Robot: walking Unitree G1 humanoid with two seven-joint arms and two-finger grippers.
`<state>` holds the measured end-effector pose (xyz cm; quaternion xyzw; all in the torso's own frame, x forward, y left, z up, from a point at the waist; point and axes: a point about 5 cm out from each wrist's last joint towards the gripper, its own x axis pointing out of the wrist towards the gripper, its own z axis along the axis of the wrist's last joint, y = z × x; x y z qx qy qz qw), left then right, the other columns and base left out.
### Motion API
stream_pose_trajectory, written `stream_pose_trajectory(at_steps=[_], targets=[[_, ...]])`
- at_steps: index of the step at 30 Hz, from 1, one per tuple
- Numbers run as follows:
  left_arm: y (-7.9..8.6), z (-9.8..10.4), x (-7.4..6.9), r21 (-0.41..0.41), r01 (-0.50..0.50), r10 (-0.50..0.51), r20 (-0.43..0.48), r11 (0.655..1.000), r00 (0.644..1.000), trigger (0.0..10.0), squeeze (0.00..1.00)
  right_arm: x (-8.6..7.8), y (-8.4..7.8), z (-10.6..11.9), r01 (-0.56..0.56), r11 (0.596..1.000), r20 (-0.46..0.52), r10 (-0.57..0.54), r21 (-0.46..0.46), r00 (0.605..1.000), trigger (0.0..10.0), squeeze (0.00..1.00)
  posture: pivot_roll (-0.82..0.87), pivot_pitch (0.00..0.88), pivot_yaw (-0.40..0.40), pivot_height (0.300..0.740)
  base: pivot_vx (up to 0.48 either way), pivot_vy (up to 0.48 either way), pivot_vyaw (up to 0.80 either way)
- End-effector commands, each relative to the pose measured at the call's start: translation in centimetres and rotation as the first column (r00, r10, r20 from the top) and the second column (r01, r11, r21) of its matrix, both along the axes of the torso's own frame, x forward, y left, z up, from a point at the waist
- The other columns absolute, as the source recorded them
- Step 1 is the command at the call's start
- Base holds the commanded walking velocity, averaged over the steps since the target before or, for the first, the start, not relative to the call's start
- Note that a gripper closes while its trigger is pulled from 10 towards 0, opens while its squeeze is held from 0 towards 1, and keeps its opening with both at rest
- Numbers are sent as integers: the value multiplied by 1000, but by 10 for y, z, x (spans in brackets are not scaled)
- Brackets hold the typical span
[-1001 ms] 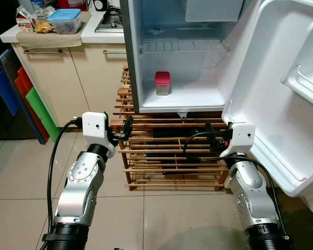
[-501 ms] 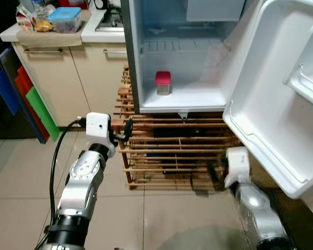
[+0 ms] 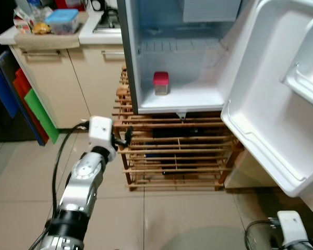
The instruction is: Restocking fridge
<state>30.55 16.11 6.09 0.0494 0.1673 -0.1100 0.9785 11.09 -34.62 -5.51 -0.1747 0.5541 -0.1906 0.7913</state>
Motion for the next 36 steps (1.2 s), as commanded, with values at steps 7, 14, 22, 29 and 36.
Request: stream_pose_trajectory(at_steps=[7,14,22,29,36], targets=[[2,-9,-3,-16,57,-58,-92,998,994,10000,0,18,-42,35,123,986,180,-102,-109,978,10000,0,-149,0,66,740,0,0,0],[-6,-20,-12,-23,173,-174,-188,985,967,10000,0,94,-32,74,8,1000,444,-6,-3,896,10000,0,-150,0,63,740,0,0,0],[5,-35,-21,83,216,-183,-295,973,938,10000,0,159,62,90,-445,868,610,234,220,757,10000,0,-140,0,59,740,0,0,0],[7,-39,-23,112,238,-193,-313,965,930,10000,0,174,139,112,-697,675,710,366,243,601,10000,0,-127,0,49,740,0,0,0],[5,-38,-24,102,241,-200,-306,965,931,10000,0,129,152,79,-724,511,631,382,464,675,10000,0,-124,0,45,740,0,0,0]])
